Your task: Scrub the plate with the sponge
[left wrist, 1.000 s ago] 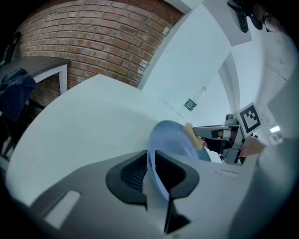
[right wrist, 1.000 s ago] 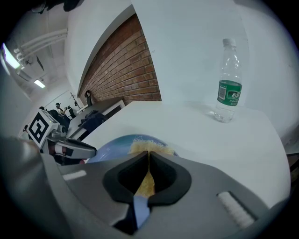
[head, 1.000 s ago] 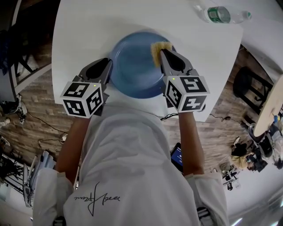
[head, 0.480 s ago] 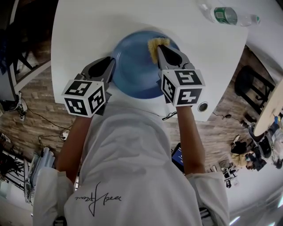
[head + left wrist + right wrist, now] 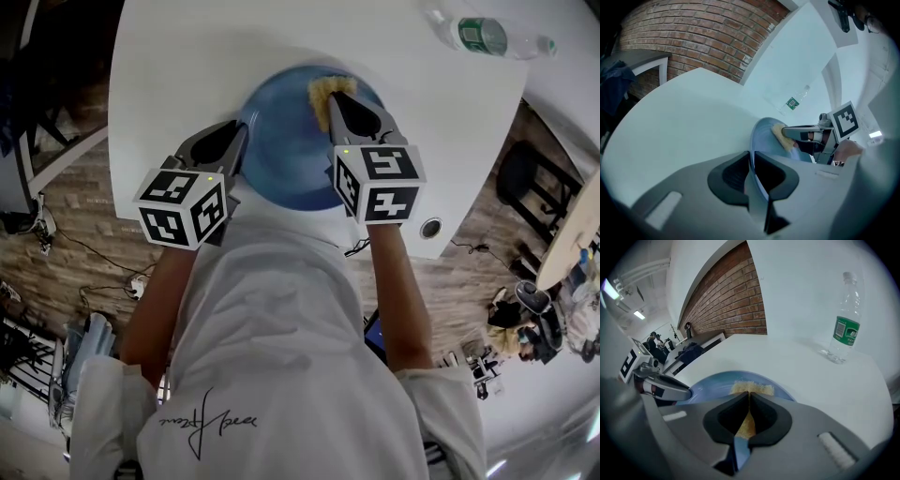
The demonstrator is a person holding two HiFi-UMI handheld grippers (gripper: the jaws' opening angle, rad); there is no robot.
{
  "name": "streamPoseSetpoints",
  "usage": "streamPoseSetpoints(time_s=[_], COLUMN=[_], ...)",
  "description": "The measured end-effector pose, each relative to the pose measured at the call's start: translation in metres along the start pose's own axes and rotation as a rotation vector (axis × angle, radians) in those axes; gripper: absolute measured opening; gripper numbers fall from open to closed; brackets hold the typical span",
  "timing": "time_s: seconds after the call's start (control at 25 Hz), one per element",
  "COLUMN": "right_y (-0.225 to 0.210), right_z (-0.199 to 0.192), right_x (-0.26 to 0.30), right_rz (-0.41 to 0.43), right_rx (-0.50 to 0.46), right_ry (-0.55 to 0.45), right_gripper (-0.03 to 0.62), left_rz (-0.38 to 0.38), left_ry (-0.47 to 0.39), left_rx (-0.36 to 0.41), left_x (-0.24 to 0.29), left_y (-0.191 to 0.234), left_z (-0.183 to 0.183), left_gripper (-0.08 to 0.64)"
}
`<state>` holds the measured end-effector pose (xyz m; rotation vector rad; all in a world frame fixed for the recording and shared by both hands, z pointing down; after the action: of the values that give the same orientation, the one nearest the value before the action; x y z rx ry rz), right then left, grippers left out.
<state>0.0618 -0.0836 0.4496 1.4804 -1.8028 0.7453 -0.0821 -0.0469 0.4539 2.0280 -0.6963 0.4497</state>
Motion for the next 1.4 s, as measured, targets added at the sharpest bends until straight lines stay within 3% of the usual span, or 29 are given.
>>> streamPoseSetpoints(time_s=[0.52, 1.4], right_y=[0.026, 0.068], right_z=[0.003, 0.003], right_x=[0.005, 0.005], right_rz=[0.026, 0.072], right_rx=[-0.029, -0.172], right_ry=[-0.003, -0.026], right_gripper=[0.018, 0.018], left_rz=[-0.001, 0.011], left_ry=[-0.011, -0.044], left_rx=[-0.019, -0.037], left_x=[-0.001, 0.003], left_y=[0.000, -0.002], left_z=[-0.003, -0.004], left_gripper=[0.051, 0.046])
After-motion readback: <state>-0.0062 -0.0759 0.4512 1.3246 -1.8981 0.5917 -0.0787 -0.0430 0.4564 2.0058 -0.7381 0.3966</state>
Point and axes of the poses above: the fingertips, and each gripper's own axes: x forward along the fingers, y to its left, z out of its top, the point moved 1 cm from there along -x, backward along the fingers, and after that the axes turned 14 degrees about -z, right-handed, at the moved point
